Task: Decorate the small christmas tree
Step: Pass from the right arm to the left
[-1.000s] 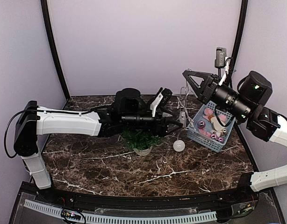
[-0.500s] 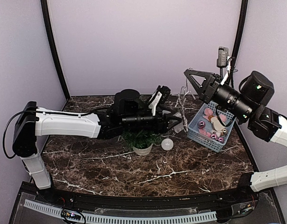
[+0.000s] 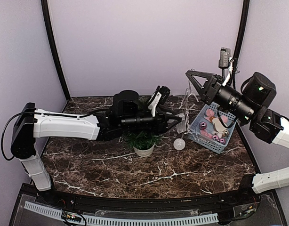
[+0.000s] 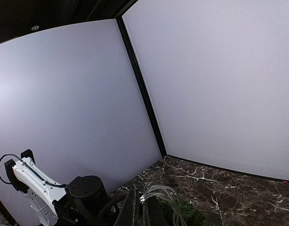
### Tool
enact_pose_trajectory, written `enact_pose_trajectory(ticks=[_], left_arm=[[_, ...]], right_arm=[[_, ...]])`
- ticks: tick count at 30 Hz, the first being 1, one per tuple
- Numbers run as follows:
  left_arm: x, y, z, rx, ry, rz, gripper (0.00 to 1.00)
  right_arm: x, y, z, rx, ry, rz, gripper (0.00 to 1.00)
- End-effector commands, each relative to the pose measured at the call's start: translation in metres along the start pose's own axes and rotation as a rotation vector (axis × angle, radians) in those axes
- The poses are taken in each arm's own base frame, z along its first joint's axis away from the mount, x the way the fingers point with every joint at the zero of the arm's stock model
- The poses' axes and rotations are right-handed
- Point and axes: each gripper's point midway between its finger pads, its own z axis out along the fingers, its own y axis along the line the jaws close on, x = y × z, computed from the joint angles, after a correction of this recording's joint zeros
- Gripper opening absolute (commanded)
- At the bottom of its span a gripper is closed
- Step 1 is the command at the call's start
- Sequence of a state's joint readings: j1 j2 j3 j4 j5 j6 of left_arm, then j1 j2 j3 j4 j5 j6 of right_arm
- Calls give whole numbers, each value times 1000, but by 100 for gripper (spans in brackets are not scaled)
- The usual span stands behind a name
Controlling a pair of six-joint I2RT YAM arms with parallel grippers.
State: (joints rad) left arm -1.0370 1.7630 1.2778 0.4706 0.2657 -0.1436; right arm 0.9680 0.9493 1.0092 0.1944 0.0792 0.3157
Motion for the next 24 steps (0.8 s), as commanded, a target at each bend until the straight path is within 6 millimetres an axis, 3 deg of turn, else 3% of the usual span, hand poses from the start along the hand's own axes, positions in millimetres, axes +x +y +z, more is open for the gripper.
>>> enact_pose_trajectory(ticks=[1,7,15,24], left_arm=[[-19,-10,-4,31,-38,5,46],[-14,-13,4,41,-18,12,48],[-12,-18,8,50,-11,16,36],[-3,-16,12,35,17,5,40]], right_arm=[[-17,4,-5,-11,-65,10,0],[-17,5,-5,-16,-63,9,0],[-16,3,-4,-7,-62,1,0],[-17,3,-4,-4,-62,-2,0]])
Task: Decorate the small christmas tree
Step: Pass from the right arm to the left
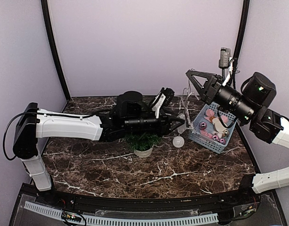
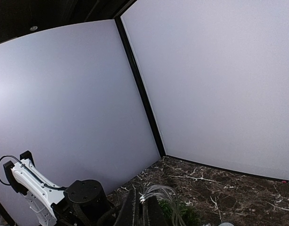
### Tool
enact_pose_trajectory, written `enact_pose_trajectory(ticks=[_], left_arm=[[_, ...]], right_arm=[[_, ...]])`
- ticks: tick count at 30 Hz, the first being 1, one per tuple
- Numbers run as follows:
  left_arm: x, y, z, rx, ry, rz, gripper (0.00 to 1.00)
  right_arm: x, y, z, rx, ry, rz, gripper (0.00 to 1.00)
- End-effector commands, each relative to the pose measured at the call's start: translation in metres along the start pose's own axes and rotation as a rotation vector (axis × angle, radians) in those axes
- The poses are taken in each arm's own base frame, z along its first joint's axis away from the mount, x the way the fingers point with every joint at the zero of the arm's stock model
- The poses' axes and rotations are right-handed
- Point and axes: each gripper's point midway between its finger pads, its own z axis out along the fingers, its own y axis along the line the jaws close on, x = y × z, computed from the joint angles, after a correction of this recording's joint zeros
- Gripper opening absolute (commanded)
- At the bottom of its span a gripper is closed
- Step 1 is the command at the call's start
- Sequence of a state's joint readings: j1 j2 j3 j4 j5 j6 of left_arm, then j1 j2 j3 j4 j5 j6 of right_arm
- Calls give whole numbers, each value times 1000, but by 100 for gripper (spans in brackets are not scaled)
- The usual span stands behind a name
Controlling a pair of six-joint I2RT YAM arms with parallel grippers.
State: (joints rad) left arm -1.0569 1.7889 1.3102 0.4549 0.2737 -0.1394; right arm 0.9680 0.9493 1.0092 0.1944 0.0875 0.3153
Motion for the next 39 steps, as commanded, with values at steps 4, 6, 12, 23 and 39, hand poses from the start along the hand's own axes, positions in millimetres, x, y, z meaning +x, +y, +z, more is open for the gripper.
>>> enact_pose_trajectory(ticks=[4,6,12,23,39], left_arm=[[-9,-2,5,-18,0,12,40],[-9,-1,5,-27,-1,14,38],[-12,-2,5,-23,-6,11,26],[-31,-9,-8,-25,-26,40,12],[-96,-28,-64,-53,-76,130,9]], right_arm=[[-17,4,-5,-10,-61,-1,0],[-17,4,-6,-10,-62,-2,0],[-16,3,-6,-8,-61,0,0],[-17,-7,-10,49,-66,-19,0],[17,-67,-20,361,-36,11,3]])
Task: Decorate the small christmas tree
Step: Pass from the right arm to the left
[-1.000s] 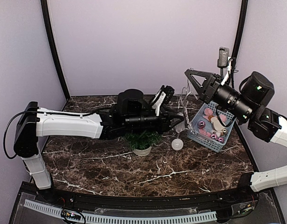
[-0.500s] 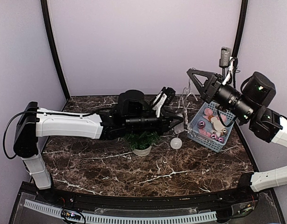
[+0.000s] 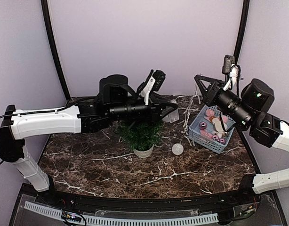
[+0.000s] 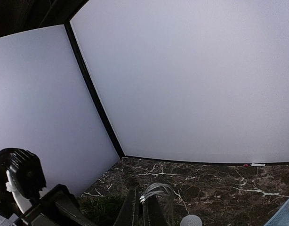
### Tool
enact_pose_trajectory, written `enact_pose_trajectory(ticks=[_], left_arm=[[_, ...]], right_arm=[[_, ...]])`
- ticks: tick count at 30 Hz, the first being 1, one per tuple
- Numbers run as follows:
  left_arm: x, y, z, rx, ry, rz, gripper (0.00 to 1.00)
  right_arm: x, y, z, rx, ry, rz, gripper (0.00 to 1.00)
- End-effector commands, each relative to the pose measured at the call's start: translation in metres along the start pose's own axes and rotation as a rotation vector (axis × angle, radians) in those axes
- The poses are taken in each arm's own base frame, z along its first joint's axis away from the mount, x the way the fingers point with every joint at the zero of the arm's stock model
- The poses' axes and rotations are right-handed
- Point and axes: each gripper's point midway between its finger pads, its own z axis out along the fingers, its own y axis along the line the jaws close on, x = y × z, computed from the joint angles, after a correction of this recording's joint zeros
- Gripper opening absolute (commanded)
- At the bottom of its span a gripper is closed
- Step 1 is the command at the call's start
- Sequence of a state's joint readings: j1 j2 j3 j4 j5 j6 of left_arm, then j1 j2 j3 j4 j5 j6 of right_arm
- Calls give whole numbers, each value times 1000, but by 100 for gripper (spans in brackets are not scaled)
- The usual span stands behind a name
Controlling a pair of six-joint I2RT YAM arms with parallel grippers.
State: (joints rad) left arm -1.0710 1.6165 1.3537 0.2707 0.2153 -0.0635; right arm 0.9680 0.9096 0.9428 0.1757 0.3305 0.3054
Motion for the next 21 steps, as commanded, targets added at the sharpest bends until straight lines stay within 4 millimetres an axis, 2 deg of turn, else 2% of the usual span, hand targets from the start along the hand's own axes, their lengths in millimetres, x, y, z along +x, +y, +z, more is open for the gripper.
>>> enact_pose_trajectory(ticks=[1,4,11,12,14,16,19,21], left_arm=[[-38,-6,-23,-16,-30,49,9],[-43,-5,-28,-29,-22,60,9],[-50,-12,-30,3,-22,63,9],[-54,-13,-31,10,-29,64,9],[-56,-16,-31,28,-33,65,9],[-59,-18,-31,33,-37,67,9],[-63,-17,-33,23,-40,95,9],[-65,-15,-34,12,-41,96,9]], right_arm=[[14,-26,-2,132,2,35,4],[30,-38,-6,178,26,66,9],[63,-49,-20,194,94,141,40],[64,-48,-23,180,100,145,44],[76,-42,-28,126,141,134,64],[90,-36,-35,72,189,135,77],[112,-21,-46,-42,278,153,87],[122,-9,-54,-122,336,171,88]])
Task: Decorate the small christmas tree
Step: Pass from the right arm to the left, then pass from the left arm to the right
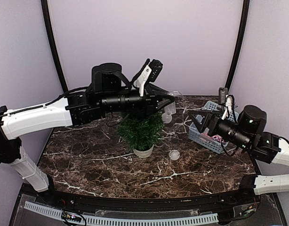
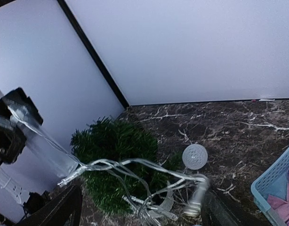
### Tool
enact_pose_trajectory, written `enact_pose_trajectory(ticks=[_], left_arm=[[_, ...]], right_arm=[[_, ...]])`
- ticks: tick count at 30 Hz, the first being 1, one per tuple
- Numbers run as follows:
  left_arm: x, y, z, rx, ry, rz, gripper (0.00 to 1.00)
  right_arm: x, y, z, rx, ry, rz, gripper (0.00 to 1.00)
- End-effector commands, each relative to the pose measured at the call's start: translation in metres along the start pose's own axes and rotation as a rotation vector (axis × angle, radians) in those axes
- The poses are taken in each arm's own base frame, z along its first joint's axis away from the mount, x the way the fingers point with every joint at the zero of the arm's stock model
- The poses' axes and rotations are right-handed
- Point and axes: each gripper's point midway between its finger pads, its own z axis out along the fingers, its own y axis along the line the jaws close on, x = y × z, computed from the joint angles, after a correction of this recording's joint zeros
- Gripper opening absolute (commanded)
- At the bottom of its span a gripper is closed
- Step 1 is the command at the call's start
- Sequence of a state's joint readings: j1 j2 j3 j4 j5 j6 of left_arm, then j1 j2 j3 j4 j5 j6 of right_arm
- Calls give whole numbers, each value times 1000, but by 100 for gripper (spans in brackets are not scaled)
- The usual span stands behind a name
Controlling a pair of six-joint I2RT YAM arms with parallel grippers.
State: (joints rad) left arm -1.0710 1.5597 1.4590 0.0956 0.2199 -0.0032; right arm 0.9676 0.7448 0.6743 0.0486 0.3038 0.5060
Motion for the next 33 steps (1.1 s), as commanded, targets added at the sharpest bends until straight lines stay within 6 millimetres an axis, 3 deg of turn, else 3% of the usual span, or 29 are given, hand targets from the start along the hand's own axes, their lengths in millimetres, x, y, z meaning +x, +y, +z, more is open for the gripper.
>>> enact_pose_trajectory(ticks=[1,4,7,14,18,20,26,29,33], left_arm=[[-29,-5,-14,-1,-54,38,9],[-33,-3,-19,-17,-58,34,9],[-38,-3,-24,-25,-67,33,9],[-49,-7,-42,-21,-85,50,9],[-61,-18,-64,13,-117,63,9],[-70,-25,-79,34,-142,68,9],[-76,-40,-100,91,-133,75,9],[-79,-43,-105,101,-125,77,9],[-85,-44,-110,104,-134,77,9]], right_arm=[[35,29,-13,-215,157,23,87],[47,45,-26,-317,238,44,86],[47,52,-38,-375,254,81,85],[12,43,-65,-370,83,146,87],[7,35,-71,-363,2,158,89],[16,27,-67,-328,15,145,89],[59,9,-42,-247,108,64,85],[73,12,-29,-265,133,39,82],[85,30,-17,-340,164,18,78]])
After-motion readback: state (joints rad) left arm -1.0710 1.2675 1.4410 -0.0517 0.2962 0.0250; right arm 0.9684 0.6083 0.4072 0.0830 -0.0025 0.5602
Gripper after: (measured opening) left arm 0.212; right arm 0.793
